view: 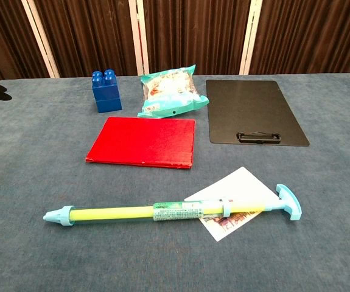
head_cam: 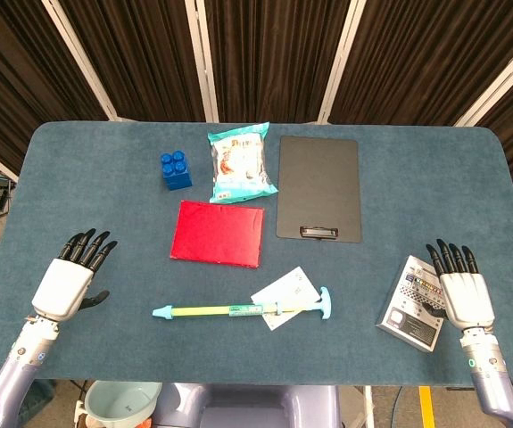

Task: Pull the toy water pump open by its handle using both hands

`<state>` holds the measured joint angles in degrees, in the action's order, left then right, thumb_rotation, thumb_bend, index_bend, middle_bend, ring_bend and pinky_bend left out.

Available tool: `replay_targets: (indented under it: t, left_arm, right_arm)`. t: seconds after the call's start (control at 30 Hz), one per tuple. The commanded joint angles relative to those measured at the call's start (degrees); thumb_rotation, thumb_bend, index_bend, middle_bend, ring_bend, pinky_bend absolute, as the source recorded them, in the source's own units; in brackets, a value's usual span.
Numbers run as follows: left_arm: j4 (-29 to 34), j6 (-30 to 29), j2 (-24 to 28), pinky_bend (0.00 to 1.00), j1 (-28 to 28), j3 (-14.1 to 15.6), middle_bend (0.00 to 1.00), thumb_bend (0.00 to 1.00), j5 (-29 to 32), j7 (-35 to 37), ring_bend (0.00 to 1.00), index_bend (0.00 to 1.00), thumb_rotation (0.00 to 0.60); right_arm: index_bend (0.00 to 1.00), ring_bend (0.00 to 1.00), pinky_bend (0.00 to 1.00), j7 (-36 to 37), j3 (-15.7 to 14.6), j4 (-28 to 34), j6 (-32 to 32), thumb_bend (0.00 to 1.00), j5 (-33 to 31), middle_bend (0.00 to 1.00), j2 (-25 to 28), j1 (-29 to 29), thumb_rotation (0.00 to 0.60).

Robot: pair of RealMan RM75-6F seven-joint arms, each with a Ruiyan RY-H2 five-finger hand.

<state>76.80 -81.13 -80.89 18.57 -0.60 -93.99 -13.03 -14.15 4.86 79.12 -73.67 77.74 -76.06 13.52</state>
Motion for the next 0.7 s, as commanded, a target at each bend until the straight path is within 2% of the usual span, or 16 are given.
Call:
replay_targets:
  t: [0.03, 0.3, 0.43, 0.53, 0.7]
  left_arm:
    - [0.1, 0.63, -0.11, 0.14, 0.19, 0.18, 0.08, 0.07, 0.09, 0.02, 0.03, 0.14, 0.6]
    - [-0.98, 1.69, -2.41, 0.14, 1.12, 0.65, 0.1, 0.07, -1.03, -0.39, 0.04, 0.2, 0.6]
    - [-2.43, 2.05, -5.73, 0.14, 2.16, 1.68, 0.11, 0.14, -3.4, 1.08, 0.04, 0.35, 0.6]
    - [-1.81, 4.84, -7.84, 0.14, 3.34, 2.87, 0.11, 0.18, -4.18, 0.99, 0.04, 0.42, 0.6]
    - [-0.14, 7.49, -11.59, 0.14, 4.15, 3.68, 0.11, 0.2, -4.68, -3.27, 0.04, 0.44, 0.6]
  right_arm:
    - [0.0, 0.0, 0.0, 0.12, 0.14, 0.05, -0.22, 0.0, -0.04, 0.0, 0.11, -0.07, 0.6]
    - [0.0, 0.0, 0.0, 0.58, 0.22, 0.35, -0.52, 0.0, 0.27, 0.0, 0.32, -0.1, 0.6]
    - [0.0, 0.0, 0.0, 0.82, 0.17, -0.12, 0.59, 0.0, -0.05, 0.0, -0.01, 0.29, 0.6]
    - [0.0, 0.0, 0.0, 1.0, 0.08, -0.86, 2.18, 0.0, -0.59, 0.0, -0.35, 0.81, 0.6]
    - [0.0, 0.0, 0.0, 2.86, 0.63, -0.66, 2.29, 0.0, -0.75, 0.0, 0.3, 0.96, 0.6]
